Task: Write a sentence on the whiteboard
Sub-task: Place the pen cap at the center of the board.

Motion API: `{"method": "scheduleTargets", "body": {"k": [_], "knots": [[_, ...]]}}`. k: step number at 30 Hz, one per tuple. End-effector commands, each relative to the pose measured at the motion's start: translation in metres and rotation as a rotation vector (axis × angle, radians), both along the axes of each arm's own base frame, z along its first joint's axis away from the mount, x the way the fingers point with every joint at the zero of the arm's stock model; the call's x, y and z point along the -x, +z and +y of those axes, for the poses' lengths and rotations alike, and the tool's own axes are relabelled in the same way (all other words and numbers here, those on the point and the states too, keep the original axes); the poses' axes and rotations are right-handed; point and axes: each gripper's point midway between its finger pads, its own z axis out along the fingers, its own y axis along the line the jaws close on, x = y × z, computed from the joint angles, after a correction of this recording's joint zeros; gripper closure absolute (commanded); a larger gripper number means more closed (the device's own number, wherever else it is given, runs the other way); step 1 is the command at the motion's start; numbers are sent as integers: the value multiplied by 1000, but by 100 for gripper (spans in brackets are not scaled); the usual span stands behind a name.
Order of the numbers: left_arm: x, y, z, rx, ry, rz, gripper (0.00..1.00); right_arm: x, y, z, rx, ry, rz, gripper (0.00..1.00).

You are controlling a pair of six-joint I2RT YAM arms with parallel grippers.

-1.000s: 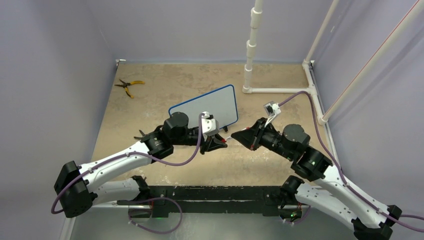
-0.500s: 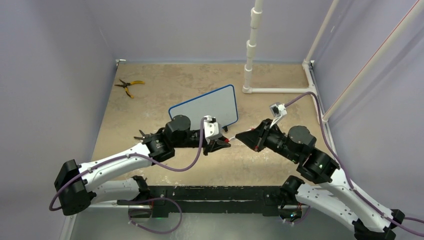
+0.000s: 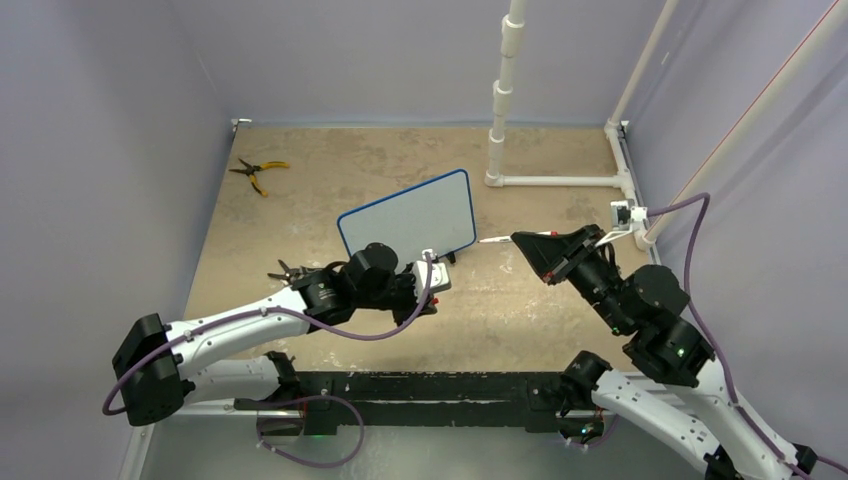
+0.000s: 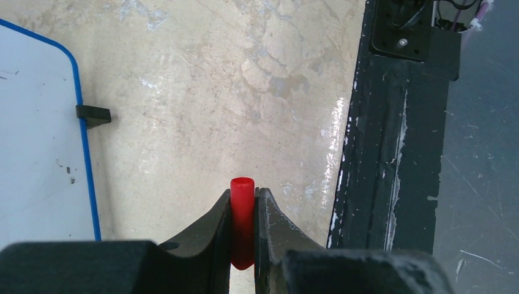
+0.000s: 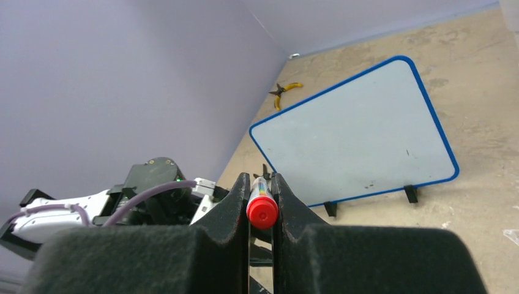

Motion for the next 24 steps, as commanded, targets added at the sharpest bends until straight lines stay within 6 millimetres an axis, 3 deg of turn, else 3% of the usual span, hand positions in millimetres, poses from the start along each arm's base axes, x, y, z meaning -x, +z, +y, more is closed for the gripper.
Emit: {"method": "scheduleTargets", "body": {"k": [1,4,10,18,24], "knots": [[-7,12,1,21,39,-38,100,-9,3,-9,19,-70,7,100],[-13,11,-1,16,91,-11,100,-16,-2,-13,51,-112,11,100],[-26,14,-18,85,249,91,100,-29,-33,-10,158,-145,50,100],[-42,-34,-69,110,413,172,100,-33,-51,-25,200,-217,55,100],[-60,-63,-93,81,461,177,100,-33,-58,-35,216,-258,60,100]]}}
